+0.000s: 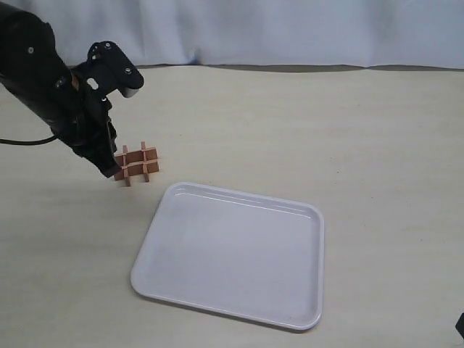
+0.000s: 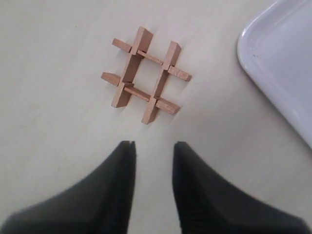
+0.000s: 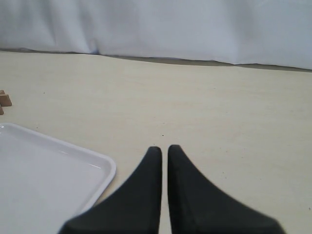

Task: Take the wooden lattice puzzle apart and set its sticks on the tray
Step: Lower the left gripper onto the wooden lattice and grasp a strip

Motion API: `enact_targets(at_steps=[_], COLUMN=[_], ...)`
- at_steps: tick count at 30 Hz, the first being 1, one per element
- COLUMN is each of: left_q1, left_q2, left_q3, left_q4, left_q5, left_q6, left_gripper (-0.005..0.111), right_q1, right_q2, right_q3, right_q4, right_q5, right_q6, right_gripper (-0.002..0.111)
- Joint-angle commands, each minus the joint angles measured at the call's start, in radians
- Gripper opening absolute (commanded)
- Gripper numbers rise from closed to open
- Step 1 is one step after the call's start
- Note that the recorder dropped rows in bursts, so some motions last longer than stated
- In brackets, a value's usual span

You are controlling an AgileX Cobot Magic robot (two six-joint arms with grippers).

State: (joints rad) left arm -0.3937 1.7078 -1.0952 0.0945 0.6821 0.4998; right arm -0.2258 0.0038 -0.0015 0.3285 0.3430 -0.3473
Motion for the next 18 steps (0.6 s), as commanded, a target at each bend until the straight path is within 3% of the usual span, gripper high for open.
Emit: enact_targets(at_steps=[1, 4, 18], left_q1=[0.000, 0.000, 0.000], left_q2=[0.034, 0.068, 0.181], left_q3=[-0.005, -0.005, -0.005], left_q4=[-0.042, -0.044, 0.004], left_q5=[-0.004, -0.015, -0.020], left_q6=[-0.007, -0.007, 0.054], left_gripper=[0.051, 0.058, 0.058], right_q1=[0.004, 0.004, 0.004], right_q2=[-0.004, -0.004, -0.004], right_q3=[0.002, 0.002, 0.002], right_q4=[0.003, 0.003, 0.003], right_q5=[-0.002, -0.002, -0.002], right_q6=[0.004, 0.004, 0.004], right_gripper=[0.004, 0.004, 0.004])
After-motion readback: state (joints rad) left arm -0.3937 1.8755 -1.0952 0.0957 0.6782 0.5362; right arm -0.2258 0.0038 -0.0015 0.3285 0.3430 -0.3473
